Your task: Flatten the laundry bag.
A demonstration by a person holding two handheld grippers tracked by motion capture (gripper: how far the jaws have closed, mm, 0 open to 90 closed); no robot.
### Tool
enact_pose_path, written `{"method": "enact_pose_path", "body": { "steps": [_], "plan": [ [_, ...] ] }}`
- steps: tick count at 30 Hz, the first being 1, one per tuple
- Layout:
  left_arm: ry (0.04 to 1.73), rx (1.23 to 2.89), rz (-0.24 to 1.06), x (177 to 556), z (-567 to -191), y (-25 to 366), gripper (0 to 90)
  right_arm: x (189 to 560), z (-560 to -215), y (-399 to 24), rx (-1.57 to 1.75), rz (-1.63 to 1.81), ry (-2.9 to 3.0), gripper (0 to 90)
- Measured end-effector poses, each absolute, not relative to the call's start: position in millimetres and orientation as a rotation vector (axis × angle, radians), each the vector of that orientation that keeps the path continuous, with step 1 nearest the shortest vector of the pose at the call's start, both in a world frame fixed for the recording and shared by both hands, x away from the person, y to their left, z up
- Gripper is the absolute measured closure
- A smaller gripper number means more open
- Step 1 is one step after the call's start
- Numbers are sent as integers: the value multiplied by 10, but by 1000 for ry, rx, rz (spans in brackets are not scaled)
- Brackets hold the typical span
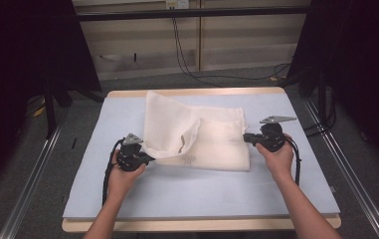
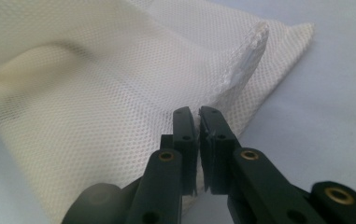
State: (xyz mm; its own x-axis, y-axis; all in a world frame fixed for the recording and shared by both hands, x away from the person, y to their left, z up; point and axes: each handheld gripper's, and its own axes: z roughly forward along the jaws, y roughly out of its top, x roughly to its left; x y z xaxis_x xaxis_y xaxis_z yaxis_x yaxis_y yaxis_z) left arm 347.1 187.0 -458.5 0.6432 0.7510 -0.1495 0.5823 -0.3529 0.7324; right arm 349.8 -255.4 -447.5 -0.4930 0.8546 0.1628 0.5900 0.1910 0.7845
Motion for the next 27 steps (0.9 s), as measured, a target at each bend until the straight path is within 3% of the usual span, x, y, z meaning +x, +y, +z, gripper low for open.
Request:
{"method": "enact_pose_path", "body": {
  "steps": [15, 27],
  "plan": [
    [1108, 2061, 266, 3482, -4639, 1937, 826, 2969, -4452, -2536, 1148, 1301, 2262, 867],
    [1137, 2048, 254, 3493, -4648, 2026, 754, 2902, -4485, -2516, 1094, 1308, 2256, 867]
  ]
}}
